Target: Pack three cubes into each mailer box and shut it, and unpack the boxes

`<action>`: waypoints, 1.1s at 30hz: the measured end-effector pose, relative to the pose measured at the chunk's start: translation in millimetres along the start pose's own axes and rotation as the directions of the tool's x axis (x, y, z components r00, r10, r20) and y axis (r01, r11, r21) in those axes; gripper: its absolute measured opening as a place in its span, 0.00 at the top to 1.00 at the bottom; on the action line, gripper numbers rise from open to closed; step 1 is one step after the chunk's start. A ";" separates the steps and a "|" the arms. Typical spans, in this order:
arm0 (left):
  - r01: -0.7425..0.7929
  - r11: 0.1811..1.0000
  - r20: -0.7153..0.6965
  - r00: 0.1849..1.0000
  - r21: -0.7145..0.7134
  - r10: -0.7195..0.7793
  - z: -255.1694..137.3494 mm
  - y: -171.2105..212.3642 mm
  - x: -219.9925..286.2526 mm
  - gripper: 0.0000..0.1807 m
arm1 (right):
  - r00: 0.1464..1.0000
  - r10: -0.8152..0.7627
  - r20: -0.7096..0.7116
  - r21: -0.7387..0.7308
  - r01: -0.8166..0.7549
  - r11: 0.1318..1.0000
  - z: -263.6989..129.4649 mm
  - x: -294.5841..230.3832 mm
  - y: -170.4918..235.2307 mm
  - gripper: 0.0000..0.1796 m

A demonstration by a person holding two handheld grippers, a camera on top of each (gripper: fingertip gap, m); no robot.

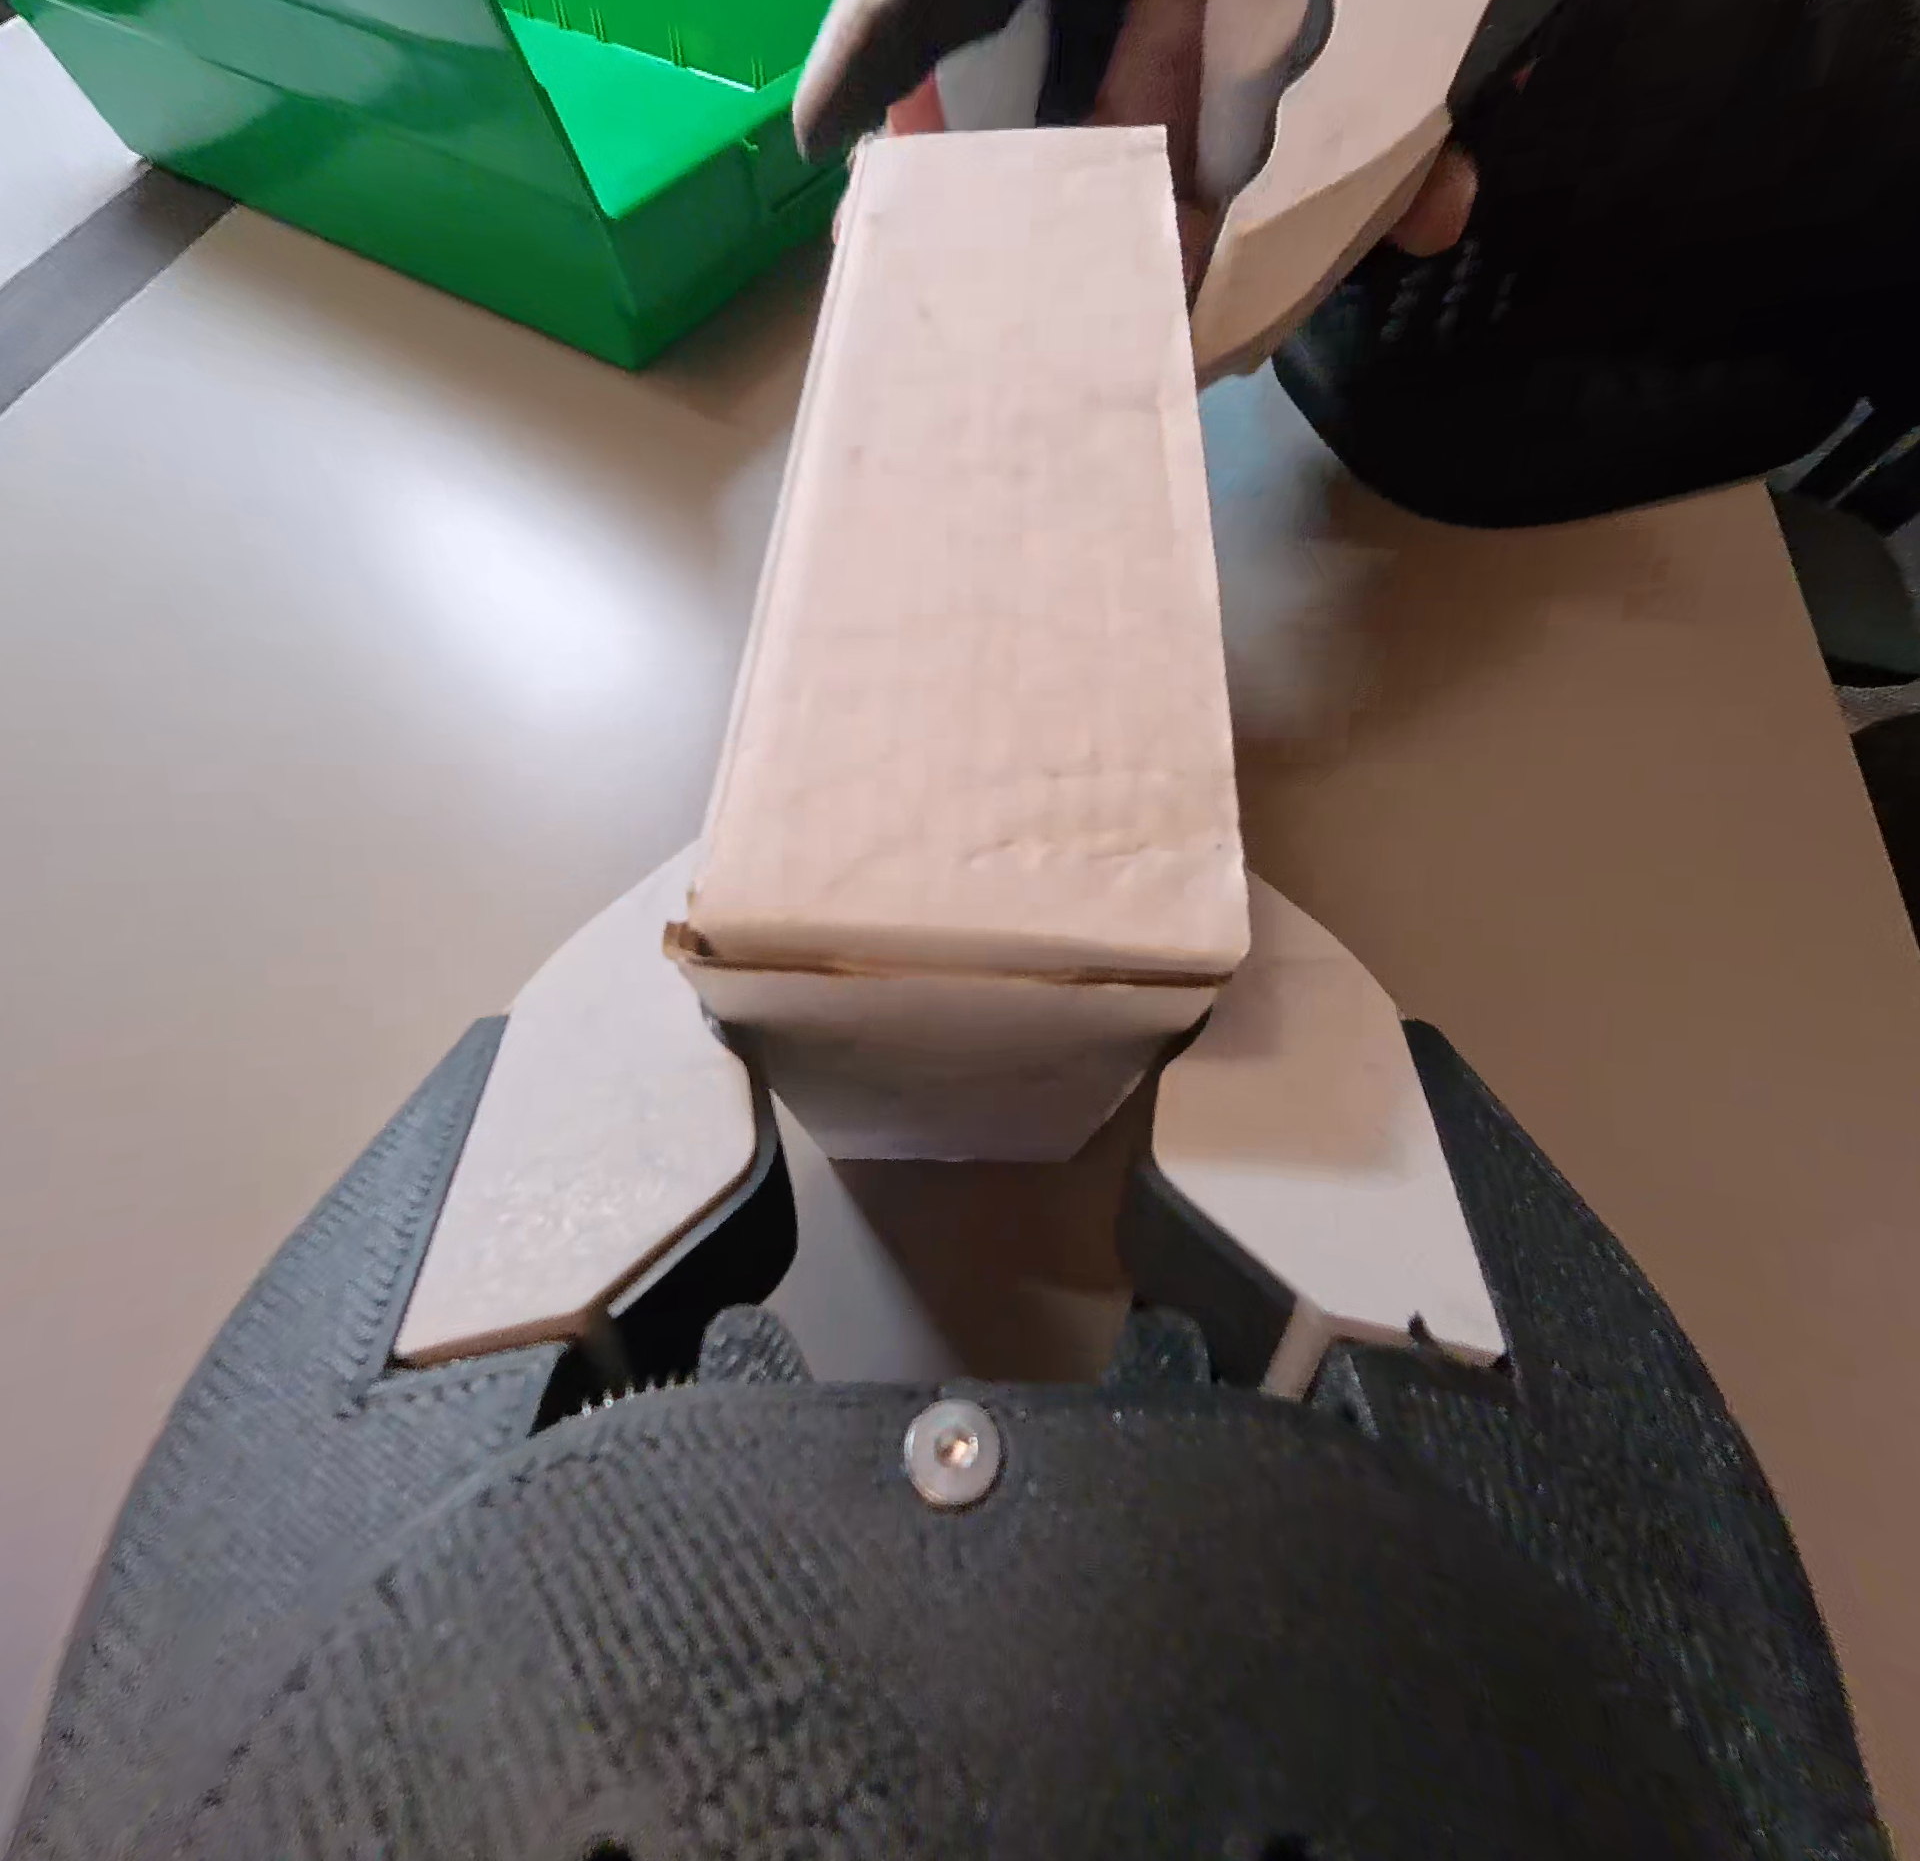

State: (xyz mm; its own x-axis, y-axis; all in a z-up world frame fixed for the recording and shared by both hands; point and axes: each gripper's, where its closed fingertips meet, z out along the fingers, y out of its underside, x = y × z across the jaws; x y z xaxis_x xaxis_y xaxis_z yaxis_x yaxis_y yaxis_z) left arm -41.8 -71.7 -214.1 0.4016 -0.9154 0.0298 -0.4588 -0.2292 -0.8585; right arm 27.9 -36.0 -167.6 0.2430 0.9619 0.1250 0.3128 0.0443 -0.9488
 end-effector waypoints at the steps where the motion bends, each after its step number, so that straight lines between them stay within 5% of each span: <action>1: 0.000 1.000 0.005 1.000 0.003 0.000 -0.6 -0.4 -1.0 0.58 | 0.997 -0.067 -0.040 -0.017 0.067 0.998 -2.1 2.3 -5.0 0.56; 13: 0.060 0.998 0.039 0.997 -0.011 -0.059 -7.2 -0.1 -10.8 0.58 | 0.745 -0.643 -0.178 -0.256 0.596 0.761 17.7 -17.0 -46.0 0.76; 23: 0.058 0.998 0.038 0.998 -0.026 -0.057 -10.0 -2.3 -7.5 0.59 | 0.603 -0.791 -0.104 -0.333 0.728 0.599 35.9 -21.9 -54.9 0.82; 31: -0.016 1.000 0.060 0.998 -0.024 0.017 -11.7 -6.8 -3.5 0.59 | 0.472 -0.882 -0.001 -0.387 0.813 0.436 47.9 -26.3 -52.5 0.99; 33: -0.076 0.997 0.077 0.994 -0.023 0.078 -12.1 -6.8 -4.9 0.59 | 0.523 -0.851 0.037 -0.379 0.796 0.473 45.8 -27.0 -56.5 0.99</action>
State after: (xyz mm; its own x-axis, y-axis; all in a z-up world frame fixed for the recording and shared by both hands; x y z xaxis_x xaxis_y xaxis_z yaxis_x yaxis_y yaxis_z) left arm -50.3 -69.8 -202.3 0.4245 -0.9022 -0.0767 -0.5065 -0.1663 -0.8461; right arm -38.4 -52.2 -130.6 -0.1735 0.4759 0.8622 0.6892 0.6841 -0.2389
